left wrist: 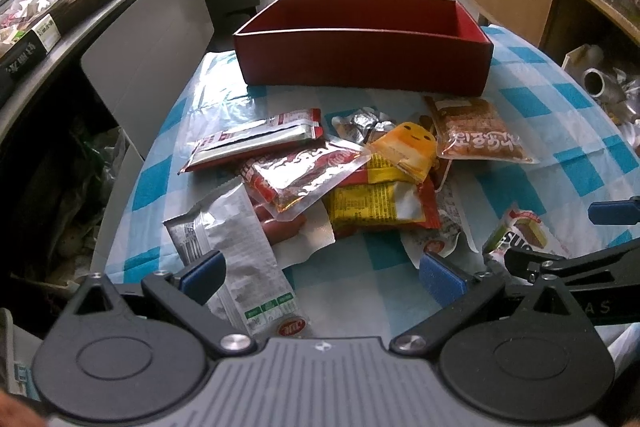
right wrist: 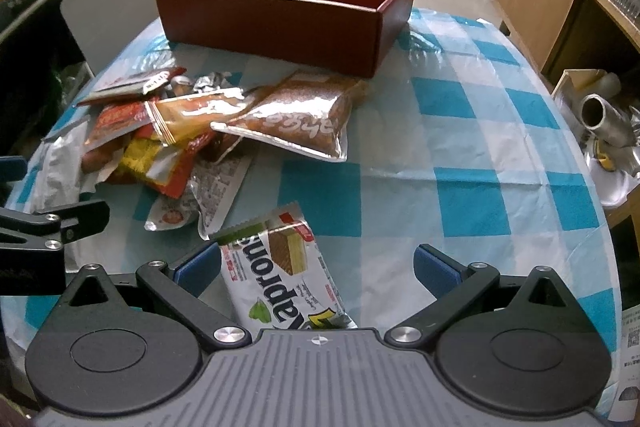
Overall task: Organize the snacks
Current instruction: 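Move the right gripper toward the white Kapronos wafer pack, then close the right gripper on the white Kapronos wafer pack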
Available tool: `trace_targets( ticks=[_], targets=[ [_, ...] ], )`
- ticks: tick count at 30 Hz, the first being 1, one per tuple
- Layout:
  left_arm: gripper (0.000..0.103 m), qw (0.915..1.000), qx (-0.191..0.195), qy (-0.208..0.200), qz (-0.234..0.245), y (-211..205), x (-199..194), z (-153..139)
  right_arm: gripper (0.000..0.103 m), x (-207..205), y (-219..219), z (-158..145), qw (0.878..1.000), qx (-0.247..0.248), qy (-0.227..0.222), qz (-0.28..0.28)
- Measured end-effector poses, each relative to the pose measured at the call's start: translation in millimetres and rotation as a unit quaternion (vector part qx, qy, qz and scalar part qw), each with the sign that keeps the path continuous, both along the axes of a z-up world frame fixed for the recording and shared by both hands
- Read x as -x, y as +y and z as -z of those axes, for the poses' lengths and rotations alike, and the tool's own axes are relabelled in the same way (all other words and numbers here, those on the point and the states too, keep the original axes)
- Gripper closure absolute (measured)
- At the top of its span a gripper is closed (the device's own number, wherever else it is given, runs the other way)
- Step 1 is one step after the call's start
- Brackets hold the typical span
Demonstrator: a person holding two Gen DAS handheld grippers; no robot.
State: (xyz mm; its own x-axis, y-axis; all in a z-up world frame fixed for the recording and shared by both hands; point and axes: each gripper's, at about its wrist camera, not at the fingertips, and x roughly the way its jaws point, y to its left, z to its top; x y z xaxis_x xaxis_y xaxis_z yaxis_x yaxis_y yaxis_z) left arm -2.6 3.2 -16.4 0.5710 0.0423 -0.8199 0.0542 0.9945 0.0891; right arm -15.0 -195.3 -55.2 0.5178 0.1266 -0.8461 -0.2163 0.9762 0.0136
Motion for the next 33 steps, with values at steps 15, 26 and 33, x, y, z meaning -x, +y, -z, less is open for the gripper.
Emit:
trace_targets(
  ticks=[15,26,33],
  targets=[
    [0.004,0.9996,0.017,0.021,-0.009,15,1,5,0.0,-6,26,18,0.996,0.024,0.034,-0.079],
    [0.004,0.999,0.032,0.029,-0.012,24,-7,2,0.0,0,22,23,0.993,0.031,0.026,-0.112],
    [0.004,0.9994,0.028,0.017,-0.007,27,-11,-4,0.036,-7,23,6,0.992,0.022,0.025,-0.122]
  ],
)
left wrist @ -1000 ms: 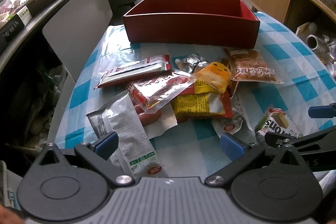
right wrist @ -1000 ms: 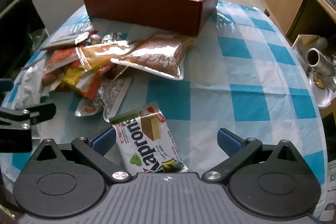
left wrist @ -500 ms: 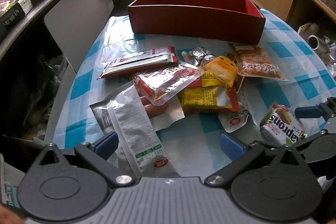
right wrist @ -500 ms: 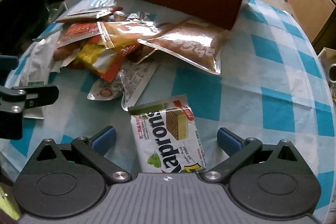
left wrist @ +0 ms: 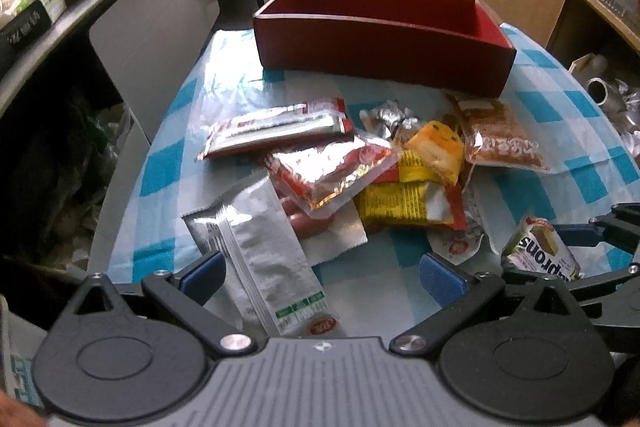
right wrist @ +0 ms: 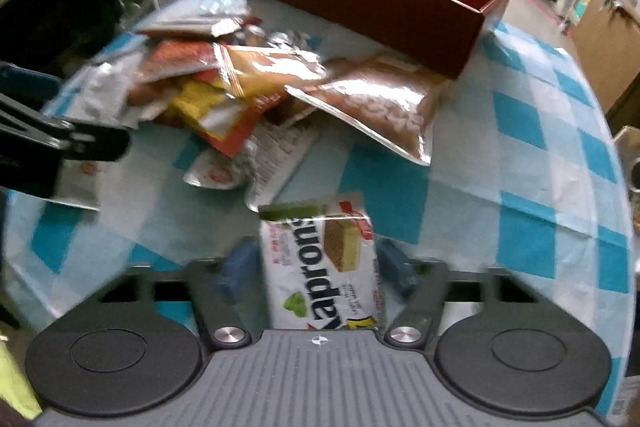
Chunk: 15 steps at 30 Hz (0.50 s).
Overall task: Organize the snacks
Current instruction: 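Close the right gripper on the white Kapronos wafer pack, then grasp the yellow cartoon-face snack with the left gripper while the right holds the wafer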
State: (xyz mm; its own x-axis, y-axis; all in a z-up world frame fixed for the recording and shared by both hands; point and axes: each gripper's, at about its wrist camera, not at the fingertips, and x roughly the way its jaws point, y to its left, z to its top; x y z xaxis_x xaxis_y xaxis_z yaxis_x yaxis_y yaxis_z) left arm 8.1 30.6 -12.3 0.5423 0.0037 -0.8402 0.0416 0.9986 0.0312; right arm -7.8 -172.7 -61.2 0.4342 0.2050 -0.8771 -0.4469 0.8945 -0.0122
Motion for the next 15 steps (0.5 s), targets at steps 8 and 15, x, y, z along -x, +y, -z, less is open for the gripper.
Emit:
trace_targets(
  ticks=[8,15],
  targets=[
    [0.004,0.9975,-0.004,-0.055,0.045,-2,-10,-28,0.037,-6,-6,-16,1.0,-0.026,-0.003,-0.005],
    [0.004,0.9793,-0.024,-0.06,0.192,-44,-40,-26,0.037,-10,-27,-26,0.996,-0.077,-0.006,0.036]
  ],
)
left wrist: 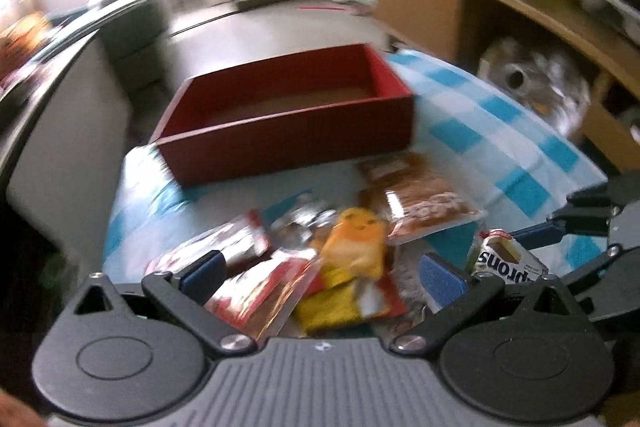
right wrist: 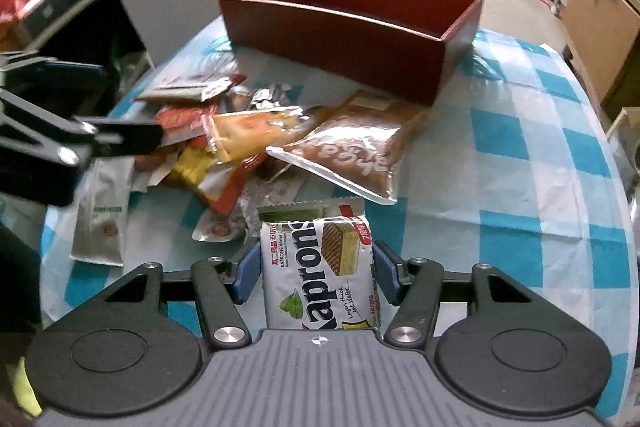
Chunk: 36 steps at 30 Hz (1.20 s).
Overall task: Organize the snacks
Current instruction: 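Grasp the yellow cartoon-face snack with the left gripper while the right holds the wafer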
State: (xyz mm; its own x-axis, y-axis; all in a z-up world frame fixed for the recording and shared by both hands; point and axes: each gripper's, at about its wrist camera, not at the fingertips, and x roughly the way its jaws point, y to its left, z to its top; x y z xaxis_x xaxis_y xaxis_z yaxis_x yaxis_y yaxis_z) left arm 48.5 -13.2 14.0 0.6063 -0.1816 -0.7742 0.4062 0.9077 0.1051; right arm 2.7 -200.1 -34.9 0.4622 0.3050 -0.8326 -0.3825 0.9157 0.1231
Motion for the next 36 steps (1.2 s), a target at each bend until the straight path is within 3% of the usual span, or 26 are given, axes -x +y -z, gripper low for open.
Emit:
trace_targets(
  ticks=[5,7,8,13,18,27,30,32,34,36],
  targets=[
    [0.015,0.9958,-0.048,0.021,0.074,-28,-29,23,0.037,-1,-10,5,1.0,-0.008,0.018,0.012],
    [0.032,0.9937,-0.059,0.041,0.086,-35,-40,33,0.037,-3,-12,6,0.999,-0.013,0.025,0.016],
    [0.035,0.9928,-0.063,0.055,0.086,-37,-47,39,0.037,-4,-12,6,0.999,-0.016,0.027,0.016],
    [0.059,0.9921,-0.024,0.103,0.067,-26,-54,50,0.037,-8,-13,4,0.999,-0.027,0.032,0.011],
    [0.066,0.9932,-0.019,0.102,0.052,-18,-41,42,0.044,-11,-12,12,0.999,-0.019,0.048,0.013],
    [0.066,0.993,0.012,0.104,0.054,-7,-4,23,0.039,-11,-12,21,0.998,-0.008,0.055,0.008],
    [0.066,0.9931,-0.002,0.105,0.053,-8,0,25,0.029,-10,-8,27,0.998,0.002,0.065,-0.003],
    [0.062,0.9938,-0.022,0.097,0.05,-13,-4,27,0.027,-6,-2,29,0.998,0.021,0.055,-0.017],
    [0.048,0.9929,-0.03,0.099,0.058,-22,-10,32,0.027,-3,0,31,0.998,0.029,0.051,-0.022],
    [0.043,0.9921,-0.036,0.102,0.065,-30,-15,38,0.03,-3,-3,31,0.998,0.026,0.051,-0.016]
  ],
)
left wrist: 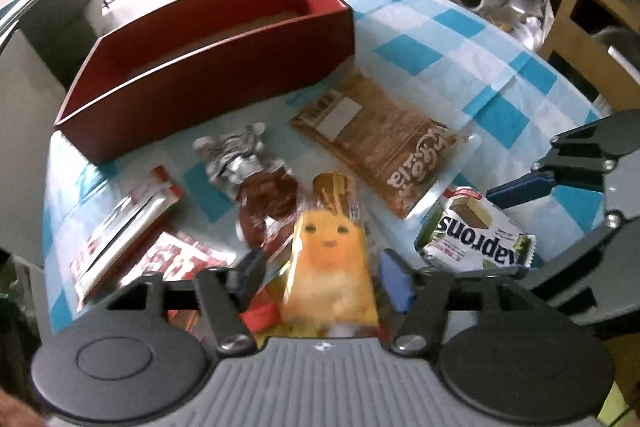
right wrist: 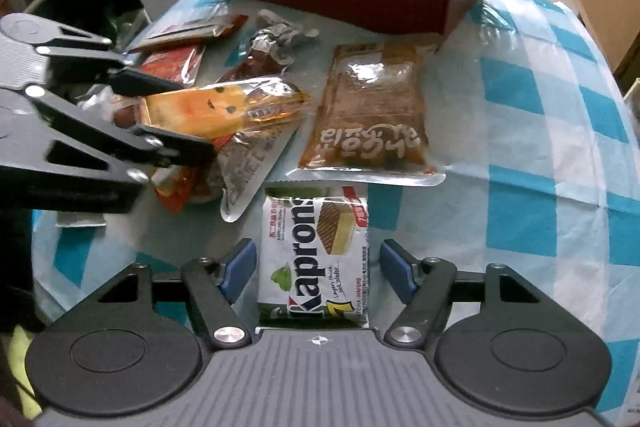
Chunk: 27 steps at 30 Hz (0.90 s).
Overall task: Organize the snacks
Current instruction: 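Grasp the yellow cartoon-face snack with the left gripper while the right holds the wafer, then carry both snacks into the red box with both grippers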
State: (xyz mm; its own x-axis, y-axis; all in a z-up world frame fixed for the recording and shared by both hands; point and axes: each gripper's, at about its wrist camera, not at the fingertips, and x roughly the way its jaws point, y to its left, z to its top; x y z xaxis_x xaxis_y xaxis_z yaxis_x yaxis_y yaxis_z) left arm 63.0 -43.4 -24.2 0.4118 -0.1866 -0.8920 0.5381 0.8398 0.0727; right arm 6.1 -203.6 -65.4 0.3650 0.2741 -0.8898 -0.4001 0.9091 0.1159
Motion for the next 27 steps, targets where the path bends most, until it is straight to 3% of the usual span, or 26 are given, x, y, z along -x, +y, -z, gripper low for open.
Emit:
trace_targets(
  ticks=[2,6,15,27],
  targets=[
    [0.045,0.9999,-0.013,-0.001,-0.002,-7,-4,8,0.033,1,-2,0,1.0,0.003,-0.004,0.002],
    [0.071,0.9999,-0.01,0.001,-0.004,-15,0,9,0.037,6,-1,2,1.0,0.011,-0.013,-0.001],
    [0.073,0.9964,0.063,0.008,-0.057,11,14,-17,0.038,15,-28,-12,0.997,-0.042,-0.021,0.061],
    [0.073,0.9791,0.166,-0.008,-0.117,41,19,-52,0.037,12,-33,-41,0.989,-0.116,-0.056,0.078]
  ],
)
